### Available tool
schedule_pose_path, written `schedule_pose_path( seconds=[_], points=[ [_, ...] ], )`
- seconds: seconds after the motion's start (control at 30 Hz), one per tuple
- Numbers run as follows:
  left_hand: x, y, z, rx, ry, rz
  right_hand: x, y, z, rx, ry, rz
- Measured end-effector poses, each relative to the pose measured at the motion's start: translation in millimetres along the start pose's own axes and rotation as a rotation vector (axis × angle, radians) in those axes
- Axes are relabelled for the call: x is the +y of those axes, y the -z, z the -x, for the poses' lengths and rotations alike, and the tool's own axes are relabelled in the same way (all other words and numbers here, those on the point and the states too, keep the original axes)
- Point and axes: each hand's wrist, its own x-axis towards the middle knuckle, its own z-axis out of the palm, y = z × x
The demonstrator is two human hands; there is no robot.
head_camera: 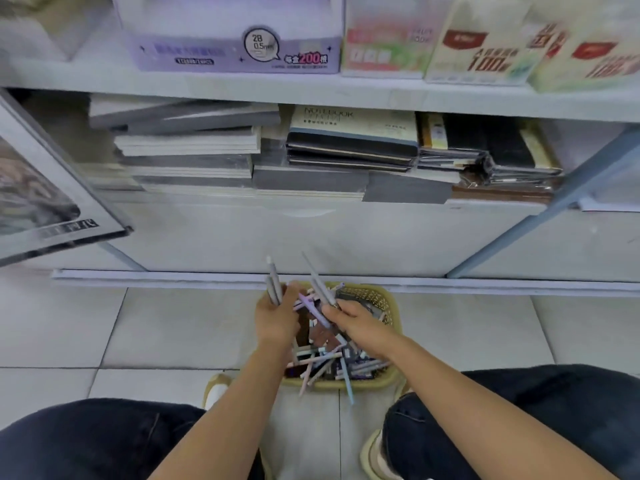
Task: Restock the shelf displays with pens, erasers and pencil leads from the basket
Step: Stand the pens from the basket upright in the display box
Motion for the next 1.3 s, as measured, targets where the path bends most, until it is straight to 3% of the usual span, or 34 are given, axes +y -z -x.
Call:
schedule_pose_path(
  seconds=[0.13, 0.33, 0.43, 0.57, 0.7, 0.83, 0.97, 1.23, 1.3],
  points=[
    [22.7, 6.3, 28.8, 0.002, -0.11, 0.057, -8.0, -10.1, 34.7, -0.091, 0.049, -0.135],
    [38.9, 4.7, 78.3, -0.203, -0.117, -0.042, -42.1, -23.9, 66.0, -0.053, 0.156, -0.192],
    [52.4, 9.3, 100.4, -0.25, -0.17, 0.078, -60.9, -23.2, 82.4, -0.077, 0.172, -0.199],
    [76.2, 12.4, 117.1, -0.197, -0.268, 0.218, -86.7, -19.8, 105.1, -0.075, 0.194, -0.162],
    [99.2, 17.0, 121.8, -0.054, -0.407, 0.158, -99.7, -11.8, 124.4, -0.026, 0.199, -0.01],
    [118.1, 29.5, 126.1, -0.068, -0.48, 0.004, -113.8, 6.1, 140.9, 0.041, 0.184, 0.152],
    [134.7, 34.7, 133.7, -0.113, -0.478, -0.108, -135.0, 20.7, 150.7, 0.091, 0.171, 0.229],
    [164.5, 39.8, 156.6, -0.188, -0.414, -0.159, -190.2, 28.5, 175.9, 0.133, 0.404, 0.318],
    [166.4, 40.3, 157.0, -0.192, -0.392, -0.18, -197.1, 28.7, 177.2, 0.173, 0.451, 0.249]
  ],
)
